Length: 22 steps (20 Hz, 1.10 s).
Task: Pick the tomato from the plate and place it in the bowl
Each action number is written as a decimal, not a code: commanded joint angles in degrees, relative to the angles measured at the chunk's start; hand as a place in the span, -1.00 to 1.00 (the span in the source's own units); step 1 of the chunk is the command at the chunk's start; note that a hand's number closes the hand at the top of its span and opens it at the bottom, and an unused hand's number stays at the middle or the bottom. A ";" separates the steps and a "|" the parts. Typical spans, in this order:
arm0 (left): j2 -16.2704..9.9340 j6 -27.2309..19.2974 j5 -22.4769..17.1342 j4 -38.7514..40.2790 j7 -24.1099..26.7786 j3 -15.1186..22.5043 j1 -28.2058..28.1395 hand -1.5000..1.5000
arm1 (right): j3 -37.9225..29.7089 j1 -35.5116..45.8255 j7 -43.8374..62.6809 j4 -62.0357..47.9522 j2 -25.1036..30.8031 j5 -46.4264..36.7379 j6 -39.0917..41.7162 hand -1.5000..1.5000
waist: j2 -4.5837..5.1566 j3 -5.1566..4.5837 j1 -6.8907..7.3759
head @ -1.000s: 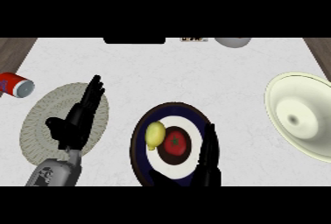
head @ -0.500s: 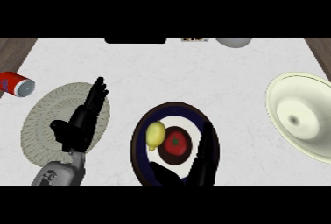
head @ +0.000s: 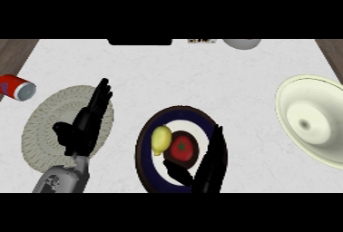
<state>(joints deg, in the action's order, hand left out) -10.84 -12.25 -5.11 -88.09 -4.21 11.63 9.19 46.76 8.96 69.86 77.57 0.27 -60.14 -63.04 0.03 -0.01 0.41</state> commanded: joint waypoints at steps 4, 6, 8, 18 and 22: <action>0.11 1.45 -0.28 3.71 0.19 -2.91 3.80 0.00 | 4.47 2.47 9.00 -2.92 -0.26 3.17 -3.05 -1.00 | 0.09 0.01 -0.25; -1.28 3.08 -0.83 1.54 1.38 -3.34 -0.22 0.00 | 4.17 5.72 10.99 -3.83 -0.26 3.18 -2.41 -1.00 | 0.00 0.00 0.08; 0.10 2.67 0.38 2.63 0.57 -2.58 0.97 0.00 | 5.04 6.10 -0.49 -8.17 -0.26 11.81 1.17 1.00 | 0.10 0.02 -0.02; 2.45 2.09 2.46 -0.38 -1.99 -1.45 0.08 0.00 | 13.61 16.45 7.76 -12.34 -0.24 13.23 -3.90 1.00 | 0.01 0.02 0.52; 3.18 1.68 3.44 -1.47 -2.26 -1.76 0.13 0.00 | 13.66 14.67 -7.76 -6.88 2.87 22.64 -0.97 1.00 | 0.05 0.04 0.05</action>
<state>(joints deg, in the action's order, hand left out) -8.66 -9.79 -2.72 -88.19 -4.92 9.49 9.12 59.17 24.25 68.14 66.29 1.09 -44.23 -66.99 -0.05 -0.08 0.66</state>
